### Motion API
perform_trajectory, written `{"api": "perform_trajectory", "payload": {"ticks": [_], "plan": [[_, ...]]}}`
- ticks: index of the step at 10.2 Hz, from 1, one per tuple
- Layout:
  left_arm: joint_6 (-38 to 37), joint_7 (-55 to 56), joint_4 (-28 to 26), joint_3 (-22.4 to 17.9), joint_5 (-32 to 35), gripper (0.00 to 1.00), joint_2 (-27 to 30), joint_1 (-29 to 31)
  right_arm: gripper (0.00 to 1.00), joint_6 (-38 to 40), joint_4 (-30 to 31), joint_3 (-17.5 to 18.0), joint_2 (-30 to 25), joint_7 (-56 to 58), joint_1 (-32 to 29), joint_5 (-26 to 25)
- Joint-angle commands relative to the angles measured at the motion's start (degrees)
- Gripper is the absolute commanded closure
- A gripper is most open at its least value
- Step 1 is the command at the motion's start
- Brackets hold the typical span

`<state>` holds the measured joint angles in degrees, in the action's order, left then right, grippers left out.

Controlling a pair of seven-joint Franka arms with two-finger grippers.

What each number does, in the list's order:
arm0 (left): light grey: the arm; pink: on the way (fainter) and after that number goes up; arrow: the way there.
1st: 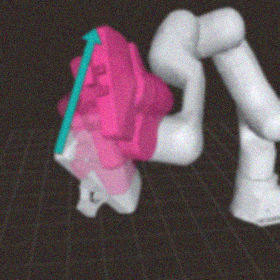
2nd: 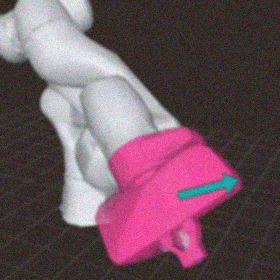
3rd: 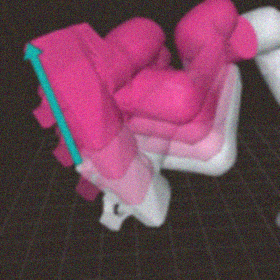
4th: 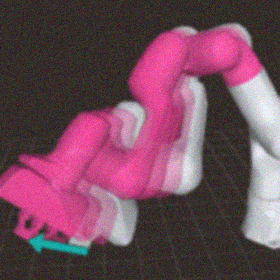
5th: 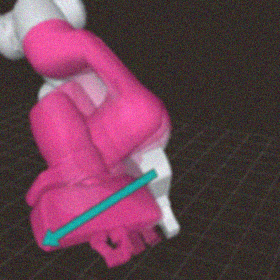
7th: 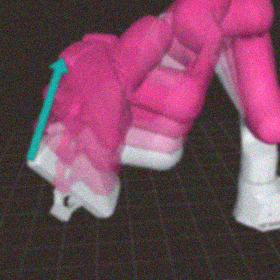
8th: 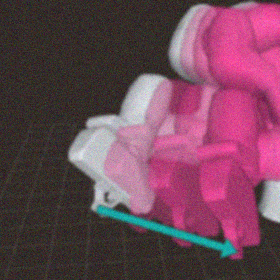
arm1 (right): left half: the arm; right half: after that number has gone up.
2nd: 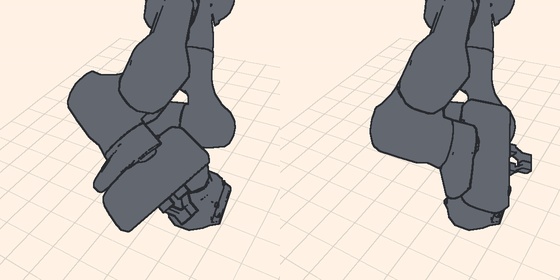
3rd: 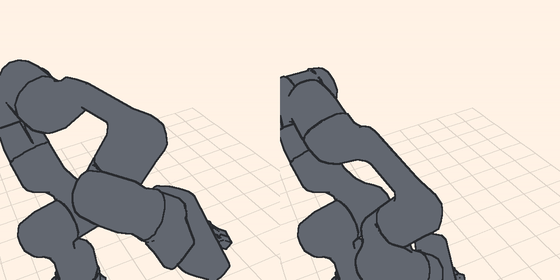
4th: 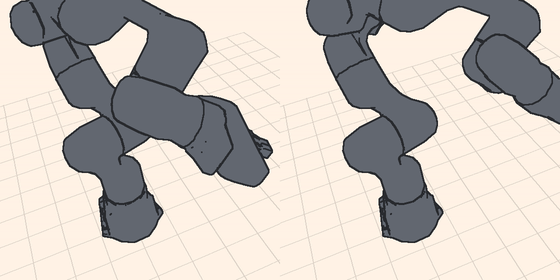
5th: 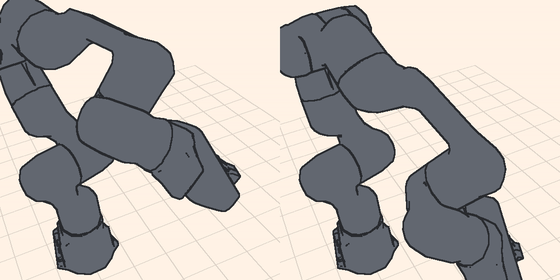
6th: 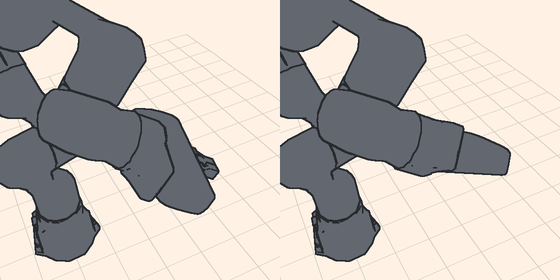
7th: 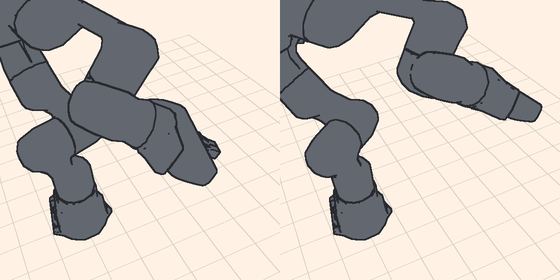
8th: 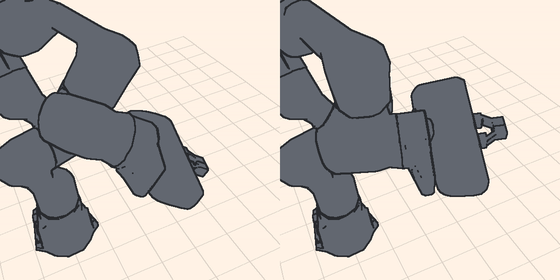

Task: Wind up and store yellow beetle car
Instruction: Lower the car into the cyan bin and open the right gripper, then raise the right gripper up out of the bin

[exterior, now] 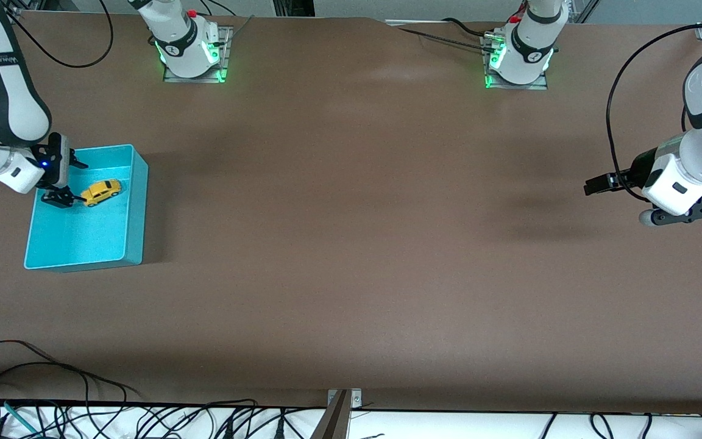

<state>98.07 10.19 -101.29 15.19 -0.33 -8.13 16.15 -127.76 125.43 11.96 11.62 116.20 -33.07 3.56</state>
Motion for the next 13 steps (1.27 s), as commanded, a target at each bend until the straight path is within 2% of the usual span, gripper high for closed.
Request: {"api": "perform_trajectory", "payload": {"ticks": [1, 4, 6, 9, 13], "plan": [[-1.1, -1.0, 1.2, 0.1, -0.8, 0.0, -0.4, 0.0, 0.0, 5.7, -0.7, 0.1, -5.8, -11.6, 3.6, 0.9], [-1.1, -1.0, 1.2, 0.1, -0.8, 0.0, -0.4, 0.0, 0.0, 13.7, -5.4, 0.1, -8.8, -26.3, 7.8, 0.9], [-1.1, -1.0, 1.2, 0.1, -0.8, 0.0, -0.4, 0.0, 0.0, 16.3, -5.9, 0.1, -12.6, -37.0, 10.2, 3.4], [-1.1, -1.0, 1.2, 0.1, -0.8, 0.0, -0.4, 0.0, 0.0, 20.9, -8.0, 0.1, -17.3, -58.0, 15.5, 3.5], [-1.1, -1.0, 1.2, 0.1, -0.8, 0.0, -0.4, 0.0, 0.0, 29.1, -17.0, 0.3, -17.9, -85.5, 22.7, 2.6]]}}
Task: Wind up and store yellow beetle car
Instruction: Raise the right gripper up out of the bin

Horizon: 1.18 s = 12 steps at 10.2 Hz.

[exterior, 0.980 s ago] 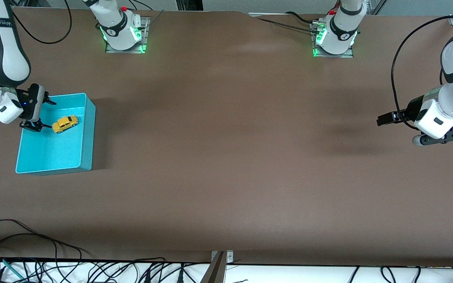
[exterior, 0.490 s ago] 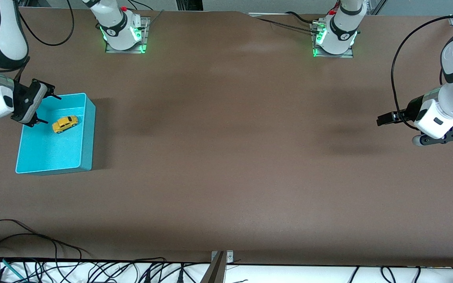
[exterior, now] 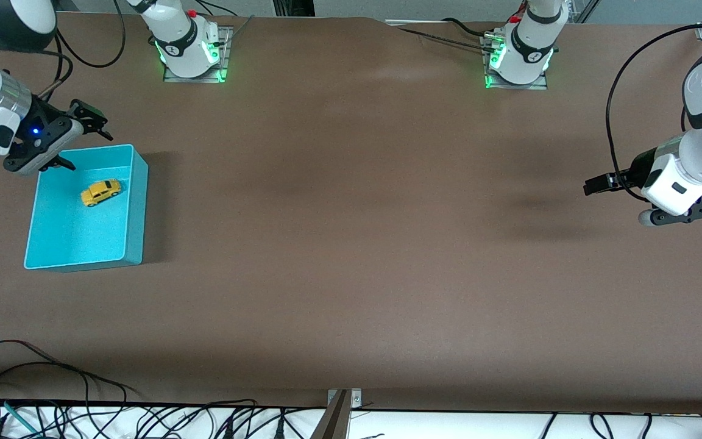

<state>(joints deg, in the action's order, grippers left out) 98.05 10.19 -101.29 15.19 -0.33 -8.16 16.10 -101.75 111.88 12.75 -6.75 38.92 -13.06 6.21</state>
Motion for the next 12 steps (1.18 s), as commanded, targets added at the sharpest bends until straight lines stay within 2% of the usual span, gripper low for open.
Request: {"api": "perform_trajectory", "payload": {"ticks": [1, 4, 6, 12], "plan": [[-1.1, -1.0, 1.2, 0.1, -0.8, 0.0, -0.4, 0.1, 0.0, 4.6, -6.2, -0.6, 0.9, -15.4, 5.4, -0.2], [-1.1, -0.9, 1.2, 0.1, -0.8, 0.0, -0.4, 0.1, 0.0, 8.0, -14.6, -0.7, 5.1, -30.2, 10.4, -1.5], [-1.1, -1.0, 1.2, 0.1, -0.8, 0.0, -0.4, 0.1, 0.0, 8.7, -18.1, -0.6, 7.1, -37.3, 12.4, -3.8], [-1.1, -1.0, 1.3, 0.1, -0.7, 0.0, -0.3, 0.1, 0.0, 8.6, -19.3, -0.8, 8.7, -47.1, 14.5, -6.2]]}}
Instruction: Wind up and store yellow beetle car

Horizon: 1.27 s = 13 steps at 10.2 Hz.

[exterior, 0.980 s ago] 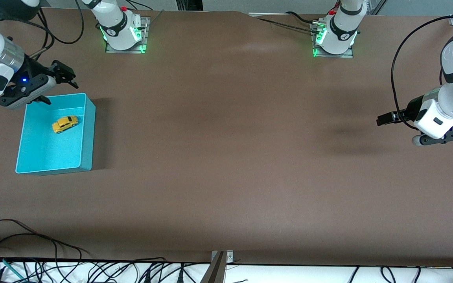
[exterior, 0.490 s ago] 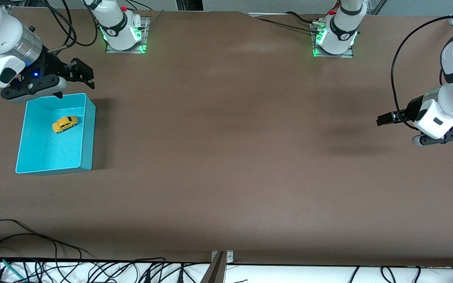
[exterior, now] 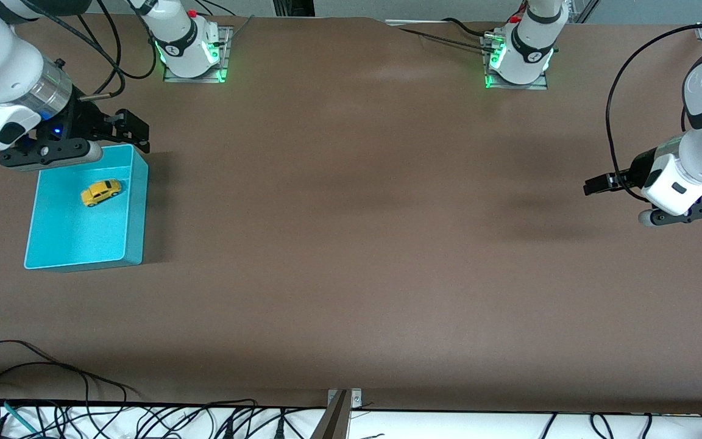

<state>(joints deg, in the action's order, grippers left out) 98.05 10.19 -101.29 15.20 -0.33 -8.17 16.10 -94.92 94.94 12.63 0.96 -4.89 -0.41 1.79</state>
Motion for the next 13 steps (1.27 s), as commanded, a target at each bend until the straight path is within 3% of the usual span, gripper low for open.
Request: {"api": "perform_trajectory", "payload": {"ticks": [1, 13], "plan": [[-1.3, -1.0, 1.3, 0.4, -0.7, 0.0, -0.3, 0.1, 0.0, 1.7, -2.4, -0.7, 1.1, -3.5, 1.7, -1.9], [-1.8, -1.0, 1.4, 0.3, -0.7, 0.0, -0.3, 0.2, 0.0, 2.3, -2.5, -0.9, 1.9, -2.6, 1.4, -1.9]]}}
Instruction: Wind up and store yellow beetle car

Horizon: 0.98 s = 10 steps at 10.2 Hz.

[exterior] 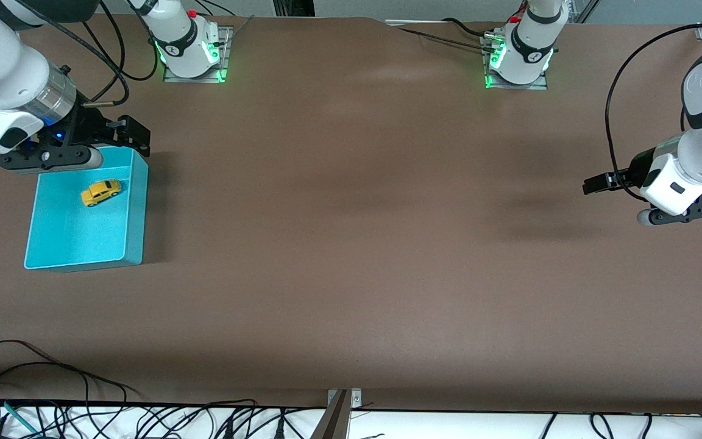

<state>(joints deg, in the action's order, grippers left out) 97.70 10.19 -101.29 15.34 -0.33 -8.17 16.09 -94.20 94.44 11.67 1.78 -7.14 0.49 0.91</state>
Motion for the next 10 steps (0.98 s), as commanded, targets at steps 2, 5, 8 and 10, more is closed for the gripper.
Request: {"api": "perform_trajectory", "payload": {"ticks": [2, 5, 8, 10], "plan": [[-1.5, -1.0, 1.4, 0.2, -0.6, 0.0, -0.3, 0.2, 0.0, 1.6, -1.9, 0.0, 1.2, 1.1, 0.6, -1.0], [-1.5, -1.0, 1.4, 0.2, -0.6, 0.0, -0.3, 0.2, 0.0, 2.8, -2.1, -2.7, 1.1, 10.6, -0.6, -1.1], [-1.5, -1.0, 1.4, 0.2, -0.6, 0.0, -0.3, 0.2, 0.0, 3.7, -2.0, -3.4, 1.0, 11.7, -0.6, -1.1], [-1.5, -1.0, 1.4, 0.2, -0.6, 0.0, -0.3, 0.2, 0.0, 3.6, -2.1, -3.4, 1.1, 11.8, -0.6, -1.1]]}}
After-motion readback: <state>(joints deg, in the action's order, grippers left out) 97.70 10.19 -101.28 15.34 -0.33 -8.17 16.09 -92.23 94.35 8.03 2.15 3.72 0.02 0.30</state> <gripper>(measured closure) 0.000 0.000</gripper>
